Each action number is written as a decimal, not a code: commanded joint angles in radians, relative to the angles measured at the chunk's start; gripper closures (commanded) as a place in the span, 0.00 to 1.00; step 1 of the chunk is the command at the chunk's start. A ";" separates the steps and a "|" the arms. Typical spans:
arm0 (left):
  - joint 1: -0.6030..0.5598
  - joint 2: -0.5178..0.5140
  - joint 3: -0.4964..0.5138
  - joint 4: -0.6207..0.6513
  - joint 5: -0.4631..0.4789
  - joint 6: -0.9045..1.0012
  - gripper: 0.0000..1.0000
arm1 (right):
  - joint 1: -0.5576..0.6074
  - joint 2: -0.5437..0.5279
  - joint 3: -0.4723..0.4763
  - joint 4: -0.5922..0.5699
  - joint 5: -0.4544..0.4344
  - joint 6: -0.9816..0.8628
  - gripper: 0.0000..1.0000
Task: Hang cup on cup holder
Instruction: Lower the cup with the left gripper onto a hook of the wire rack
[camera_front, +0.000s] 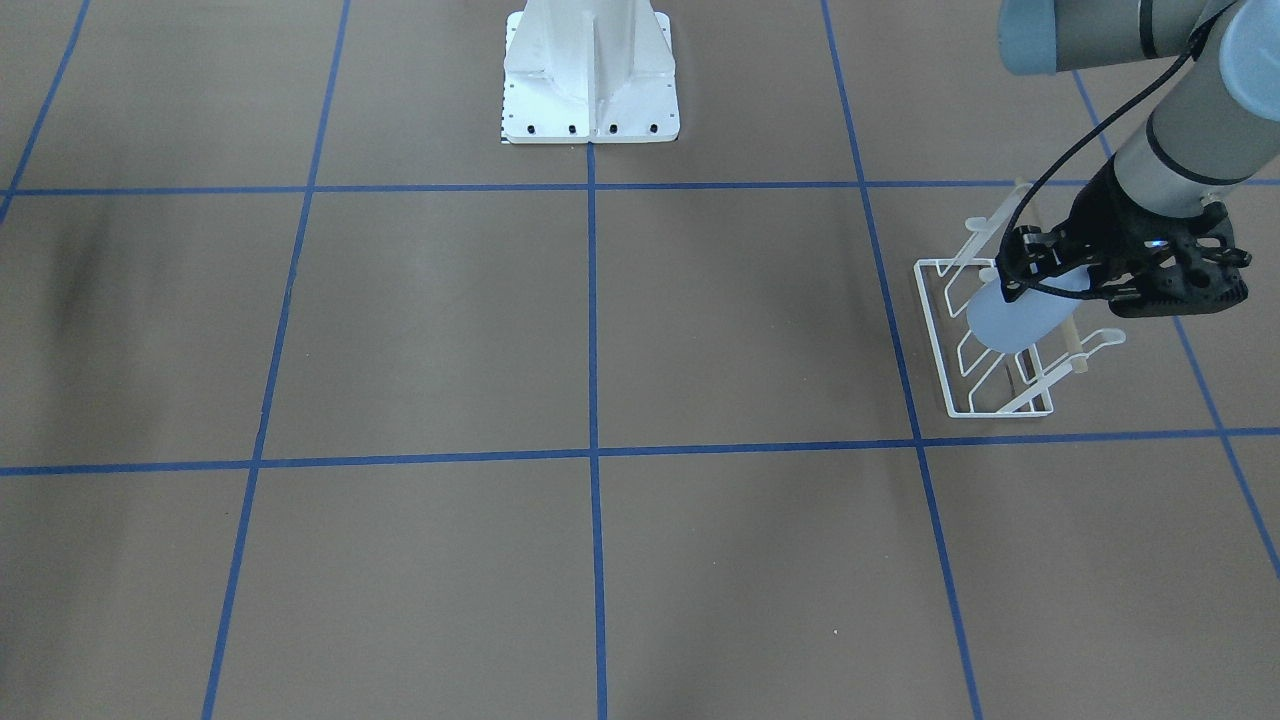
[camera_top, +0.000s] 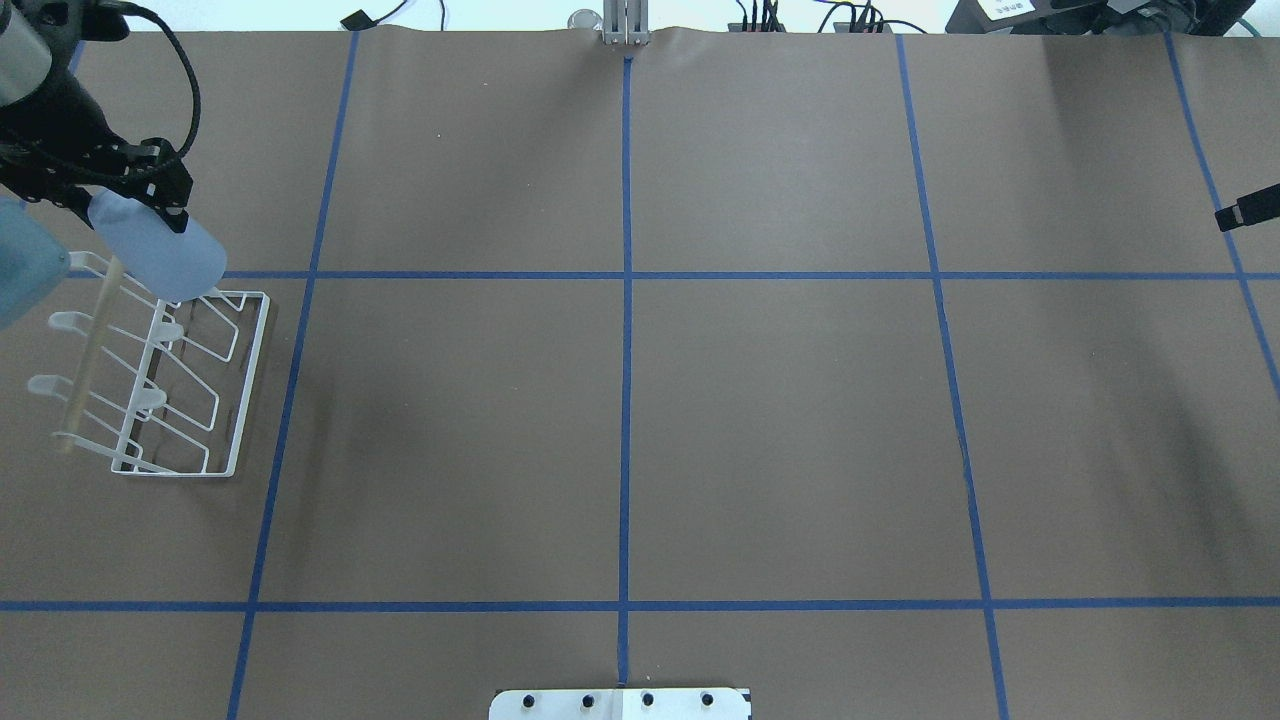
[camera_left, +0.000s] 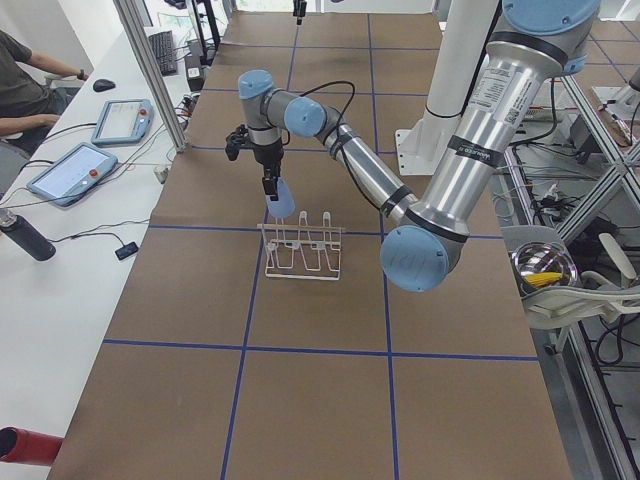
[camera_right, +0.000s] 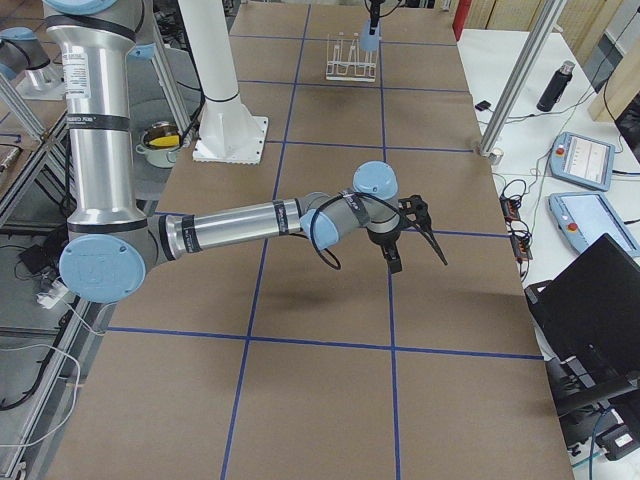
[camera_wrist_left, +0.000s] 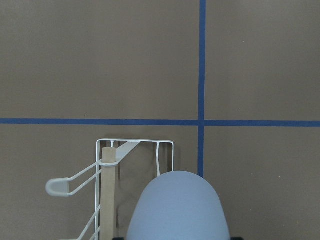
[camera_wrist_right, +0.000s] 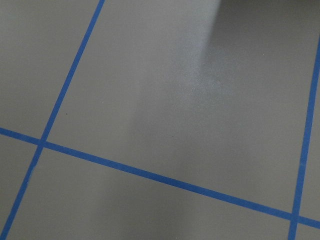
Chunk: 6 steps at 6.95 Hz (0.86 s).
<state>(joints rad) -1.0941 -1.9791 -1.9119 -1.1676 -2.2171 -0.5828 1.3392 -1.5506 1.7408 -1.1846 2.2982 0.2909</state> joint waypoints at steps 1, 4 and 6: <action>0.003 0.000 0.026 -0.014 -0.001 0.001 1.00 | 0.000 0.000 -0.001 0.000 0.001 0.001 0.00; 0.005 0.000 0.125 -0.106 -0.012 -0.002 1.00 | 0.000 -0.003 0.000 0.000 0.001 0.001 0.00; 0.054 0.008 0.125 -0.106 -0.010 -0.003 1.00 | 0.000 -0.006 0.006 0.002 0.001 0.001 0.00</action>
<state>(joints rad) -1.0698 -1.9767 -1.7911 -1.2707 -2.2279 -0.5848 1.3385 -1.5550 1.7438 -1.1832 2.2994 0.2915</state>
